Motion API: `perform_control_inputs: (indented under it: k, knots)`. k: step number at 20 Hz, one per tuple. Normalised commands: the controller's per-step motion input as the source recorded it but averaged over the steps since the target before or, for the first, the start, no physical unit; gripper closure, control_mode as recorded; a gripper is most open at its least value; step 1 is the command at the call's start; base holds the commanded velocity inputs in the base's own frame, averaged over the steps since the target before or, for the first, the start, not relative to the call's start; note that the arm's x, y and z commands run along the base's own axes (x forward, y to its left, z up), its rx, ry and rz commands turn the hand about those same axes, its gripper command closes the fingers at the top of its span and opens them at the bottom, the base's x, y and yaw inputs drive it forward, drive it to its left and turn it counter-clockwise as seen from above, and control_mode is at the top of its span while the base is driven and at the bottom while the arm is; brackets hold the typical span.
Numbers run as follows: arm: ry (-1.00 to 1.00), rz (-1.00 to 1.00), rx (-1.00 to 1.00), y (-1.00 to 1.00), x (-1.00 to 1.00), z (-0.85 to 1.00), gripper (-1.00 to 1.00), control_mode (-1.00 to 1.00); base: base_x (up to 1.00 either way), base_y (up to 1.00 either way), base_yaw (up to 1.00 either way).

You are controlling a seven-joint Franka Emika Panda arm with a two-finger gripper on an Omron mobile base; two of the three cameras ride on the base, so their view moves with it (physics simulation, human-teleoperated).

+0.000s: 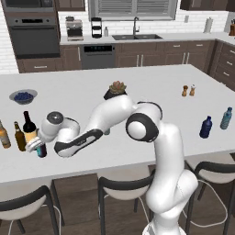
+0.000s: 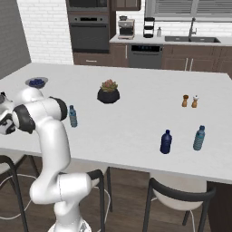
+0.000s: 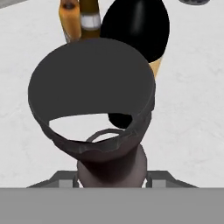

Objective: Move the plastic bottles in the middle to the plastics group, and the glass bottles in the middle to the glass group.

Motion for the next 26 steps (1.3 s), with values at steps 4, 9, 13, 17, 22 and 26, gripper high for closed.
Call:
perform_control_inputs:
  k: [4, 9, 13, 17, 22, 26]
  knots:
    - [0.00, 0.00, 0.00, 0.00, 0.10, -0.39, 1.00, -1.00, 0.00, 0.00, 0.00]
    - [-0.01, 0.00, 0.00, 0.00, 0.00, -0.24, 1.00, -1.00, 0.00, 0.00, 0.00]
    - [-0.05, 0.00, 0.04, 0.08, 0.01, -0.06, 1.00, -1.00, 0.00, 0.00, 0.00]
    - [-0.07, 0.00, 0.05, 0.01, 0.20, 0.00, 1.00, -1.00, 0.00, 0.00, 0.00]
    - [-0.07, 0.00, 0.05, 0.00, 0.14, -0.15, 1.00, -1.00, 0.00, 0.00, 0.00]
    - [-0.01, 0.00, 0.04, 0.00, 0.00, -0.30, 1.00, -1.00, 0.00, 0.00, 0.00]
